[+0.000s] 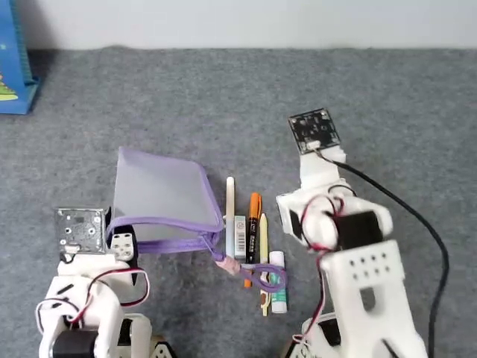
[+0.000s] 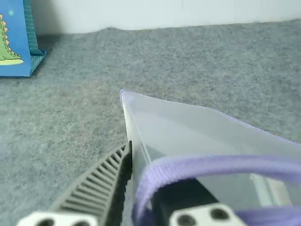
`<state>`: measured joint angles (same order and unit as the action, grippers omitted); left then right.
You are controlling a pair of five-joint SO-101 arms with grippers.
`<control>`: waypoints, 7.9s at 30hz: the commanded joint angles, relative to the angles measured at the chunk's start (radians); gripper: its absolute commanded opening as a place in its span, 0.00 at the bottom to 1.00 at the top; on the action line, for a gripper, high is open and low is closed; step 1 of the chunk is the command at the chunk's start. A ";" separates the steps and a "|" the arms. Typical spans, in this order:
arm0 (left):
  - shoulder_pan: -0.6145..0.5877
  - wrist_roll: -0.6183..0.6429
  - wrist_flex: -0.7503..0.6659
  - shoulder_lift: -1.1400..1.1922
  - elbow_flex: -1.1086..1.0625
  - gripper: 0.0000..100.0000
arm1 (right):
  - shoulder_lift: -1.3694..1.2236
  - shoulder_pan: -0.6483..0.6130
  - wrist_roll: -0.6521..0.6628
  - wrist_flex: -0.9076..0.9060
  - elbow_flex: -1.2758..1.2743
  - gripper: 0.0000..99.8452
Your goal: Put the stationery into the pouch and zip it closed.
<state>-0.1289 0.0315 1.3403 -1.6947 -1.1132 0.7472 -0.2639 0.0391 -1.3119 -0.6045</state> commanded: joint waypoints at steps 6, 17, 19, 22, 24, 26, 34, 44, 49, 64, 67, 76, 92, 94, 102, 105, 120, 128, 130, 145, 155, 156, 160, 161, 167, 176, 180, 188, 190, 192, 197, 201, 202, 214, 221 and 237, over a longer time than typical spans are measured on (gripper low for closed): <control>0.005 -0.005 0.008 0.319 0.197 0.01 | -0.185 0.010 -0.012 0.133 0.048 0.17; -0.003 0.008 0.051 0.385 0.219 0.01 | -0.561 -0.013 -0.147 0.430 0.054 0.17; -0.003 0.028 0.051 0.385 0.220 0.01 | -0.607 -0.038 -0.147 0.472 0.054 0.17; -0.005 0.037 0.051 0.385 0.223 0.01 | -0.657 -0.079 -0.147 0.522 0.054 0.17; -0.005 0.037 0.049 0.385 0.223 0.01 | -0.687 -0.096 -0.147 0.556 0.054 0.17; -0.005 0.040 0.049 0.382 0.220 0.01 | -0.713 -0.101 -0.147 0.588 0.054 0.17; -0.002 0.058 0.044 0.381 0.216 0.01 | -0.806 -0.122 -0.143 0.697 0.054 0.17; -0.003 0.052 0.043 0.381 0.182 0.01 | -0.820 -0.147 -0.140 0.694 0.054 0.17; -0.003 0.057 0.041 0.381 0.185 0.01 | -0.839 -0.145 -0.140 0.690 0.052 0.16; 0.005 0.052 0.034 0.388 0.220 0.01 | -0.880 -0.091 -0.110 0.452 0.229 0.01; 0.005 0.052 0.060 0.388 0.278 0.01 | -0.771 -0.056 -0.110 0.384 0.226 0.01; 0.006 0.052 0.189 0.520 0.538 0.01 | -0.317 -0.061 -0.110 0.177 0.226 0.01; 0.006 0.081 0.186 0.784 0.615 0.01 | 0.418 -0.245 -0.110 0.093 0.230 0.01; 0.006 0.089 0.190 0.786 0.613 0.01 | 0.455 -0.321 -0.110 0.133 0.230 0.01; 0.006 0.103 0.196 0.786 0.602 0.01 | 0.473 -0.478 -0.110 0.449 0.224 0.01; 0.008 0.103 0.193 0.786 0.581 0.01 | 0.473 -0.495 -0.110 0.591 0.184 0.01; 0.066 0.101 0.195 0.786 0.570 0.01 | 0.460 -0.608 -0.110 1.253 -0.192 0.01; 0.060 0.101 0.199 0.786 0.570 0.01 | 0.334 -0.608 0.031 1.486 -0.367 0.01; 0.060 0.101 0.199 0.786 0.570 0.01 | 0.331 -0.611 0.058 1.508 -0.417 0.01; 0.014 0.098 0.198 0.784 0.561 0.01 | 0.460 -0.515 -0.066 0.880 -0.249 0.17; -0.092 0.089 0.199 0.778 0.556 0.01 | 0.136 -0.174 -0.178 0.495 -0.094 0.16; -0.109 0.077 0.199 0.776 0.556 0.01 | 0.084 -0.165 -0.181 0.487 -0.094 0.16; -0.160 0.060 0.198 0.776 0.553 0.01 | -0.128 -0.162 -0.184 0.489 -0.089 0.16; -0.164 0.060 0.199 0.776 0.553 0.01 | -0.180 -0.163 -0.184 0.490 -0.087 0.16; -0.166 0.058 0.192 0.776 0.524 0.01 | -0.444 -0.189 -0.238 0.521 -0.012 0.16; -0.166 0.058 0.192 0.776 0.515 0.01 | -0.762 -0.275 -0.305 0.521 0.138 0.16; -0.166 0.058 0.192 0.776 0.515 0.01 | -0.875 -0.274 -0.328 0.515 0.192 0.16; -0.166 0.058 0.192 0.776 0.515 0.01 | -0.941 -0.294 -0.361 0.513 0.199 0.16; -0.166 0.058 0.192 0.776 0.515 0.01 | -0.943 -0.294 -0.361 0.513 0.198 0.16; -0.166 0.058 0.193 0.776 0.515 0.01 | -0.943 -0.292 -0.361 0.513 0.198 0.16; -0.166 0.058 0.193 0.776 0.515 0.01 | -0.944 -0.292 -0.358 0.539 0.209 0.16; -0.166 0.058 0.196 0.776 0.515 0.01 | -0.955 -0.289 -0.351 0.568 0.209 0.14; -0.166 0.058 0.196 0.776 0.515 0.01 | -0.967 -0.289 -0.339 0.570 0.210 0.11; -0.166 0.058 0.193 0.776 0.515 0.01 | -0.866 -0.249 -0.273 0.456 0.242 0.01; -0.161 0.063 0.192 0.776 0.518 0.01 | -0.489 -0.252 -0.247 0.268 0.242 0.01; -0.161 0.063 0.192 0.776 0.519 0.01 | 0.182 -0.489 -0.153 0.219 0.242 0.01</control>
<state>-0.2900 0.1005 1.5351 -0.9168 -0.6038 0.8393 -0.6951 -0.1250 -1.1017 -0.4051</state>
